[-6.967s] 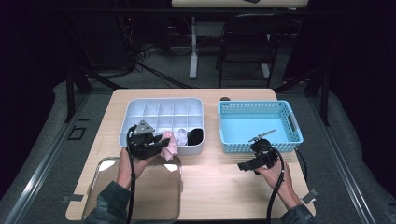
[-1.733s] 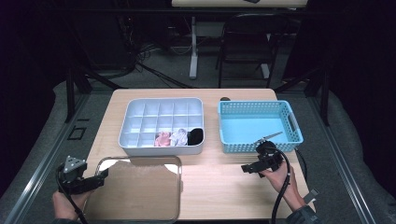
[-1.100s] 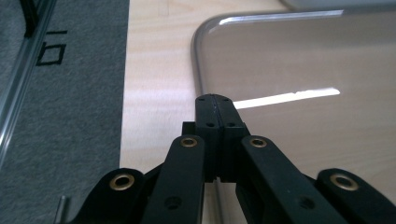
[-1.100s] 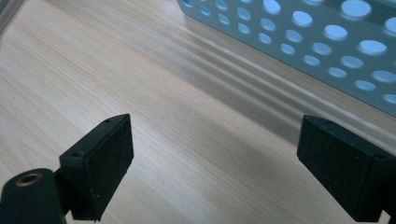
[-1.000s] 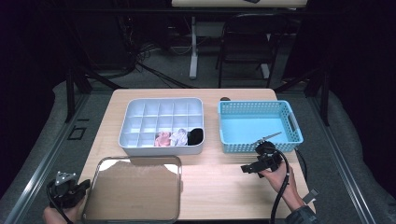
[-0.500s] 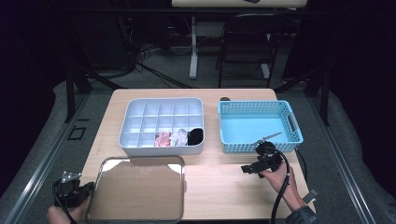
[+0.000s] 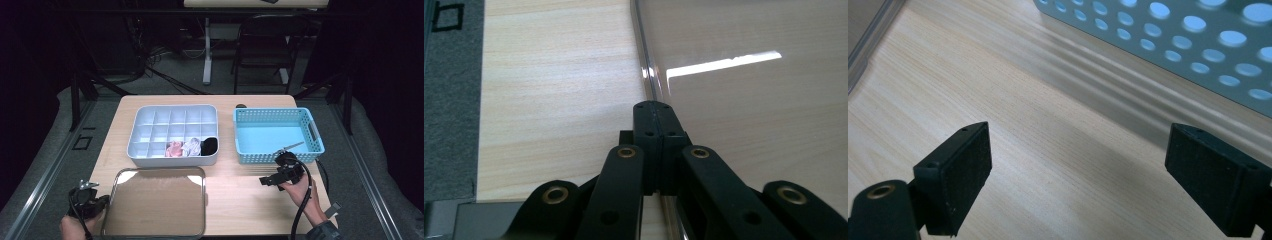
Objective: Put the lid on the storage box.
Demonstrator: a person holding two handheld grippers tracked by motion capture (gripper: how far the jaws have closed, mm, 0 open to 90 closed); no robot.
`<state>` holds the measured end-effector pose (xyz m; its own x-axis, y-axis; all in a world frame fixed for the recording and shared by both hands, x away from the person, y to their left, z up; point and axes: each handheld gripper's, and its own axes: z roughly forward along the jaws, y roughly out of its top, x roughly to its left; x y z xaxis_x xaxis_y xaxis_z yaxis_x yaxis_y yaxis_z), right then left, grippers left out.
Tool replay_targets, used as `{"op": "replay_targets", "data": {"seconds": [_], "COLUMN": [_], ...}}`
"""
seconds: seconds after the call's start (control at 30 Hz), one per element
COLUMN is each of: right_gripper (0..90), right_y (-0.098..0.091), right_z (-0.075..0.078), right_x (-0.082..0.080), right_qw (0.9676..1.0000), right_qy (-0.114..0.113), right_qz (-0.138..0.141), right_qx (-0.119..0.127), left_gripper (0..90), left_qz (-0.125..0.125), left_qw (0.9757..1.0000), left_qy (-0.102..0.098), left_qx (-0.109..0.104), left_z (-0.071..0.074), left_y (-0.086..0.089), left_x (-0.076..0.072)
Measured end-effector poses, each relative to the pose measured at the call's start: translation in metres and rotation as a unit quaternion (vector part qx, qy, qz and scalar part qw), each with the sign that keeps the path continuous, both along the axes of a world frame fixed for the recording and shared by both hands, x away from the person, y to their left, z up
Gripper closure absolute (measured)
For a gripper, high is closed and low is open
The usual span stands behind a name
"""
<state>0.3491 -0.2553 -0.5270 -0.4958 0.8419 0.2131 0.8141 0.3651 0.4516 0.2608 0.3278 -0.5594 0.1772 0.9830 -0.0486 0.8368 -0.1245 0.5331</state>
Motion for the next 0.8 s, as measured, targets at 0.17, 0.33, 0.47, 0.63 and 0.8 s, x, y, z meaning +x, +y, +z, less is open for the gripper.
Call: {"op": "replay_targets", "data": {"seconds": [0.17,0.33,0.47,0.63,0.8], "right_gripper": [11.0,11.2,11.5,12.0,12.1], "right_y": [0.001,0.000,-0.003,-0.004,-0.002], "right_z": [0.001,0.003,0.004,0.003,0.002], "right_x": [-0.003,-0.006,-0.009,-0.011,-0.012], "right_qw": [1.0000,0.9998,0.9997,0.9991,0.9990], "right_qy": [-0.004,-0.008,-0.005,0.005,0.006], "right_qz": [0.001,-0.010,-0.016,-0.024,-0.021], "right_qx": [-0.001,0.016,0.019,0.035,0.038], "left_gripper": [90.0,90.0,90.0,90.0,90.0], "left_qz": [-0.011,-0.025,-0.024,-0.027,-0.034], "left_qw": [0.9999,0.9995,0.9995,0.9993,0.9988], "left_qy": [0.008,0.019,0.020,0.027,0.036], "left_qx": [0.000,0.010,0.005,0.001,0.005], "left_z": [0.001,0.003,0.003,0.004,0.005], "left_y": [-0.004,-0.013,-0.016,-0.020,-0.023], "left_x": [0.003,0.006,0.007,0.010,0.015]}}
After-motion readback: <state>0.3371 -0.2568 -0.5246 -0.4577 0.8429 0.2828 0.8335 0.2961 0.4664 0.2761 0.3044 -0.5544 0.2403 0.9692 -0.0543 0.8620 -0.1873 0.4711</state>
